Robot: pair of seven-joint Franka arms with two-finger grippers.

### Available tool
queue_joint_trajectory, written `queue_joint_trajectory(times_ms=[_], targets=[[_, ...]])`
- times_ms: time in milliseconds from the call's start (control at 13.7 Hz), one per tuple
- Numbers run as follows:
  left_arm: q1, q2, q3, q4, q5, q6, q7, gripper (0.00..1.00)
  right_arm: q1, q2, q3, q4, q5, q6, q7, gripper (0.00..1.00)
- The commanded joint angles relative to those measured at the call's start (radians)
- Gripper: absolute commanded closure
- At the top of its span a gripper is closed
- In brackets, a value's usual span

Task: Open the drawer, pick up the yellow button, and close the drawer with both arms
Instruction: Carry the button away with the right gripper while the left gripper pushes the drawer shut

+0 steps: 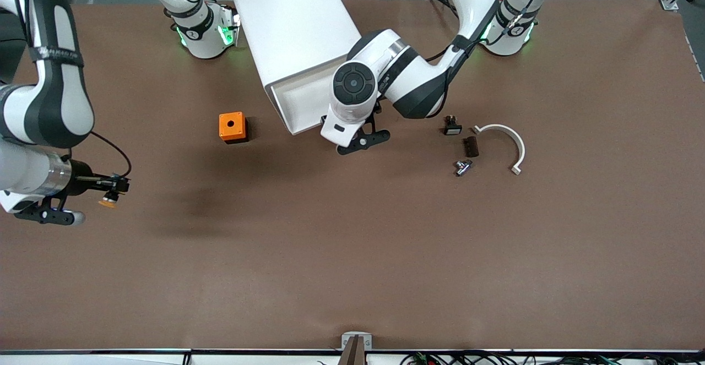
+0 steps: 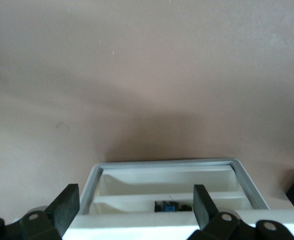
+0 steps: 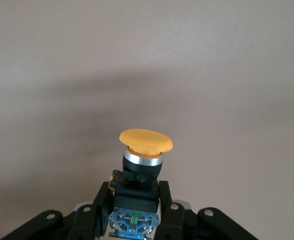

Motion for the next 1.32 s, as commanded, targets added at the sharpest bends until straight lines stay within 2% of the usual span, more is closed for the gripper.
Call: queue_joint_trajectory(times_ms=[0,219,512,877,1242], targets=[[-0.008,0.004,0.002,0.0,-0.059,-0.01,-0.038,0.0,-0.054,0.063,0.022,0.009,-0.009,0.071,-0.11,1.0],[-0.02,0.013,0.002,-0.002,-0.119,-0.008,-0.061,0.0,-0.094,0.132,0.022,0.009,-0.018,0.167,-0.21,1.0],[-0.032,0.026,0.002,-0.002,-0.219,-0.008,-0.113,0.0,-0.102,0.202,0.022,-0.042,-0.061,0.332,-0.24,1.0],[-0.051,0.033,0.002,-0.003,-0.309,-0.008,-0.144,0.0,-0.116,0.284,0.022,-0.042,-0.061,0.418,-0.246,1.0],[-0.066,0.039,-0.004,-0.031,-0.366,-0.008,-0.144,0.0,-0.116,0.308,0.022,-0.043,-0.061,0.438,-0.235,1.0]])
